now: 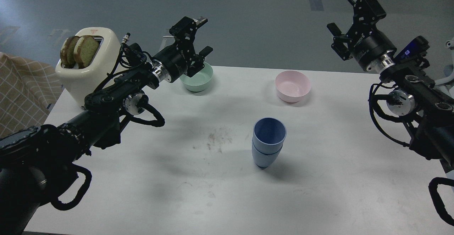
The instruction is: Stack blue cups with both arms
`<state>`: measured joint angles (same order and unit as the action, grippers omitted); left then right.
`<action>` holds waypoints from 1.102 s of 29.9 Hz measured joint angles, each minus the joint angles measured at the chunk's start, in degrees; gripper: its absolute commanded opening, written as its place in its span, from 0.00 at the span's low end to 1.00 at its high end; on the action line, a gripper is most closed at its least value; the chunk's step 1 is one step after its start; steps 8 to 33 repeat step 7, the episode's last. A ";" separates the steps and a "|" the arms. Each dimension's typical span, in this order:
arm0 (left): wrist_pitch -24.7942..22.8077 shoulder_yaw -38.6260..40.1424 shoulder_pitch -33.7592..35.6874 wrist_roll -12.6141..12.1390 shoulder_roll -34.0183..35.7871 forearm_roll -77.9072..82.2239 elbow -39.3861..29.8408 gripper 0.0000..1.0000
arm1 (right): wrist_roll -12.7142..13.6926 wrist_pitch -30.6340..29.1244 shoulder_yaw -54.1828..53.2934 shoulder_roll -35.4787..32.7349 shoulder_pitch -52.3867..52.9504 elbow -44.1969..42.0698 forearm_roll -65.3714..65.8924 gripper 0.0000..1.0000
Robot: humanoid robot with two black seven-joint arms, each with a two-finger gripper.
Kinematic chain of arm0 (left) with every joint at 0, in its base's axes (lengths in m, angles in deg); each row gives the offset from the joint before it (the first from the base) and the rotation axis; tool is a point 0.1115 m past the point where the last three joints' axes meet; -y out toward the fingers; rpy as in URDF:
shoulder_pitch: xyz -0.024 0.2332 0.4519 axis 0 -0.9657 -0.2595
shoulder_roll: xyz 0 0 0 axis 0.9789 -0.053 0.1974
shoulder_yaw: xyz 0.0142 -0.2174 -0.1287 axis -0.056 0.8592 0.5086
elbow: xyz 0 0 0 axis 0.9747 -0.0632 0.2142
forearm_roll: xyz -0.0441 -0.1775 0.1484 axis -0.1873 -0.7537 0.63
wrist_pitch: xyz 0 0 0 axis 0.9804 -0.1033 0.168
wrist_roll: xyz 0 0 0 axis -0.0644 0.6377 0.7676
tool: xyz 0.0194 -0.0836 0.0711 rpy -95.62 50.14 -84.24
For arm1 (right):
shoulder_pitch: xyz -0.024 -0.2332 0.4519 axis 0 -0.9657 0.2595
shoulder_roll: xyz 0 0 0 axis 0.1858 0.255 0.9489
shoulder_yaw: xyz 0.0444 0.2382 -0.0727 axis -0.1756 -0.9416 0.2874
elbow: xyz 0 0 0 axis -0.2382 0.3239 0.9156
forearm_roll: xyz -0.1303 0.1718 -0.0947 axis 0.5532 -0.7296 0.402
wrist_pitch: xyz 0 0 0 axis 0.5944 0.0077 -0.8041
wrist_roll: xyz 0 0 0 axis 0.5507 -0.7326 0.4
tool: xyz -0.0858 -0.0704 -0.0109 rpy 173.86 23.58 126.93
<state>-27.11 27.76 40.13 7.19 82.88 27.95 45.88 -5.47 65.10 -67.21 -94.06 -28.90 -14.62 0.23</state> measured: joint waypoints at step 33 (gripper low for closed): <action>-0.66 1.22 -3.50 0.01 -1.33 0.00 0.07 0.98 | 0.00 -1.28 -5.49 1.82 -3.22 -0.48 -0.43 1.00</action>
